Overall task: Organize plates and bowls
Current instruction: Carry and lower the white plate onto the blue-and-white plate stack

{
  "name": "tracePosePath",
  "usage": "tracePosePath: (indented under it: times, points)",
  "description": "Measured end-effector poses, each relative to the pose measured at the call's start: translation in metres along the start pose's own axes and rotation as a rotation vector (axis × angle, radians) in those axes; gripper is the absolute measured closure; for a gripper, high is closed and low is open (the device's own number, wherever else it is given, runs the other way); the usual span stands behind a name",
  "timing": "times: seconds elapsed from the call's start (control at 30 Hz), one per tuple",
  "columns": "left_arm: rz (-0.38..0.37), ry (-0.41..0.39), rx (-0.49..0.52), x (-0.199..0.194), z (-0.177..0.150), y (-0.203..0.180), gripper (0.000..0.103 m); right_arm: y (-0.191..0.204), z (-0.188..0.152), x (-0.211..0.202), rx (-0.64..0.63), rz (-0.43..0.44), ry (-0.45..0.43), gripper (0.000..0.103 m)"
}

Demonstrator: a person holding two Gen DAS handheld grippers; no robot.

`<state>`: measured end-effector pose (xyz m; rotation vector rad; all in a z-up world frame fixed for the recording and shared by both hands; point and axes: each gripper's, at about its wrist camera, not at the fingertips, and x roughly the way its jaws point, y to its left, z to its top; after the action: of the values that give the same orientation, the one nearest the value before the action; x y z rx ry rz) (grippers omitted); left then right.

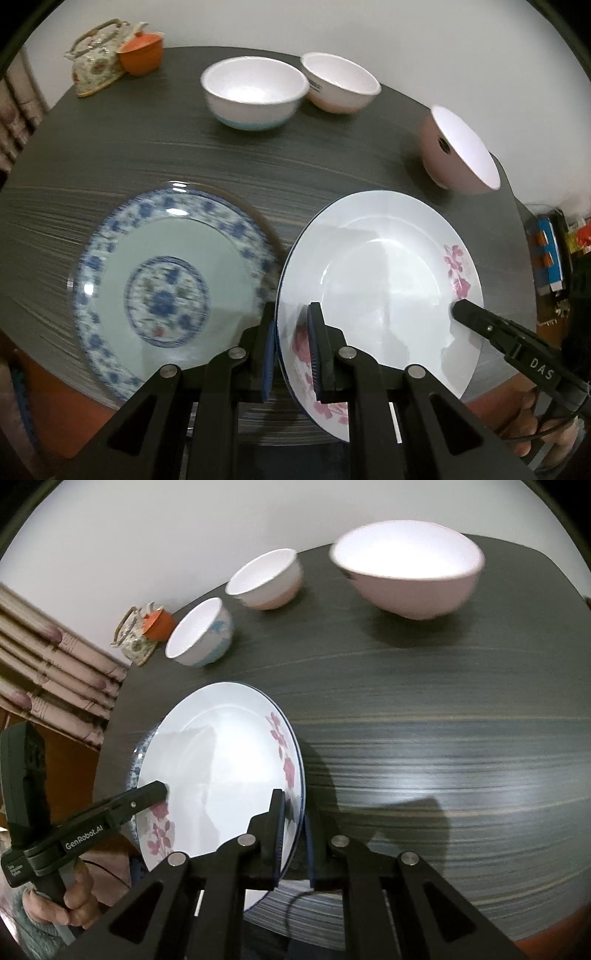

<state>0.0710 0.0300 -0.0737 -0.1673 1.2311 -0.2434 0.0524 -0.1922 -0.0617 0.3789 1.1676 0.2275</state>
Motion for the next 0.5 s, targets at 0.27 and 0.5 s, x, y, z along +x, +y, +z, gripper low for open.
tracePosePath:
  times: [0.27, 0.5]
  points:
    - [0.045, -0.045, -0.079, -0.024, 0.004, 0.058, 0.09, 0.057, 0.017, 0.03, -0.075, 0.018, 0.033, 0.093]
    - [0.069, -0.048, -0.167, -0.029, -0.001, 0.114, 0.09, 0.096, 0.014, 0.065, -0.109, 0.027, 0.085, 0.093]
